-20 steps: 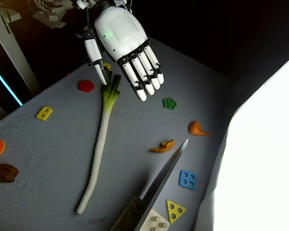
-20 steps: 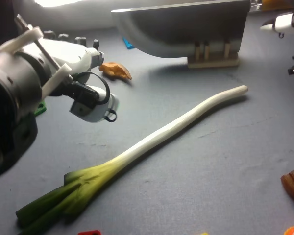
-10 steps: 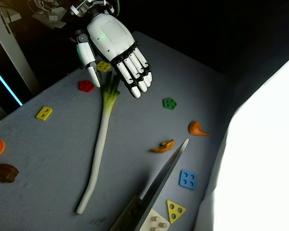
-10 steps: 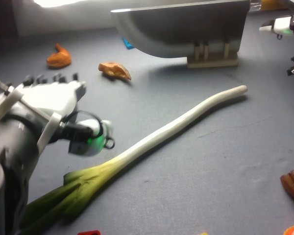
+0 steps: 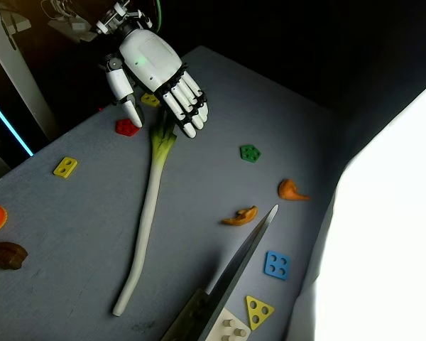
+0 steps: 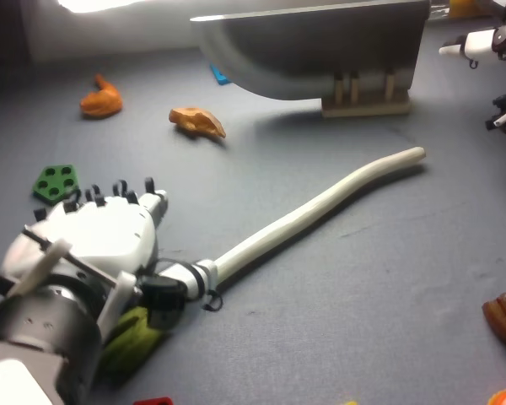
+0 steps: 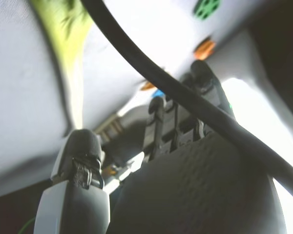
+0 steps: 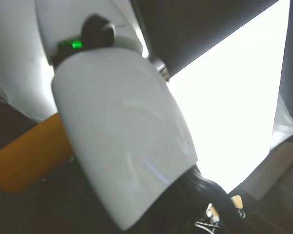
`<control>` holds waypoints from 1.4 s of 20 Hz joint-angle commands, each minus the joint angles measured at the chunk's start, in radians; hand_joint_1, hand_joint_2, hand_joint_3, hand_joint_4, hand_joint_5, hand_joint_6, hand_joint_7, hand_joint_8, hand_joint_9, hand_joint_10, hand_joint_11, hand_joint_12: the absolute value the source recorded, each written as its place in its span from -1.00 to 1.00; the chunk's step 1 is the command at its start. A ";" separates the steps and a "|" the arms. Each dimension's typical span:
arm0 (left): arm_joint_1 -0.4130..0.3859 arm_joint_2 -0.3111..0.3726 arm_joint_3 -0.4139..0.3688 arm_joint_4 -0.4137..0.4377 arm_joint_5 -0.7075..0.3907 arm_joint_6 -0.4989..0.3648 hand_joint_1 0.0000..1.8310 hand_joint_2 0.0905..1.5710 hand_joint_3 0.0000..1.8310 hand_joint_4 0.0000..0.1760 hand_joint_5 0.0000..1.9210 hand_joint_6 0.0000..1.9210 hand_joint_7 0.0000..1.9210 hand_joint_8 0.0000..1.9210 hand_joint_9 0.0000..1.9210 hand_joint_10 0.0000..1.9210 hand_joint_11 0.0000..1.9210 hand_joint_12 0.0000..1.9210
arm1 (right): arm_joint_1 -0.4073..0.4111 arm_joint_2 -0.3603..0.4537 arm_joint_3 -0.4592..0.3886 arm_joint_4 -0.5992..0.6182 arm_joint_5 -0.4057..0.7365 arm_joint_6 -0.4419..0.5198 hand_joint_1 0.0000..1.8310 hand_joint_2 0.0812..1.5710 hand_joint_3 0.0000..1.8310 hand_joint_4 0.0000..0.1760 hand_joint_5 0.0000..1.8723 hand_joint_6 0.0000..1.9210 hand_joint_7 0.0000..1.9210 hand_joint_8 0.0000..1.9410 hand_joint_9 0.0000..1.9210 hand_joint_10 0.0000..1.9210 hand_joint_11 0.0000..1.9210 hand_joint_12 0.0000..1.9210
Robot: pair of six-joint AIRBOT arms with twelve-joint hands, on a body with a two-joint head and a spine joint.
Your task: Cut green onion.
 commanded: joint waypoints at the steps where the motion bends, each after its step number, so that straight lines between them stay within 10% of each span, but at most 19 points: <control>1: 0.002 -0.009 -0.002 0.090 0.056 -0.010 -0.76 0.70 -0.99 -0.92 -0.90 -1.00 -0.92 -0.99 -0.93 -1.00 -1.00 -0.66 | 0.003 0.003 0.009 0.015 0.127 0.005 0.22 0.23 -1.00 -0.70 -1.00 -1.00 -1.00 -1.00 -1.00 -1.00 -1.00 -1.00; 28: 0.143 -0.120 -0.034 0.183 0.129 -0.088 -0.77 0.71 -1.00 -0.58 -0.89 -1.00 -0.94 -1.00 -0.89 -0.99 -1.00 -0.53 | -0.006 -0.011 0.015 0.007 0.139 0.005 0.28 0.24 -1.00 -1.00 -0.80 -0.92 -0.82 -0.94 -0.91 -0.96 -1.00 -1.00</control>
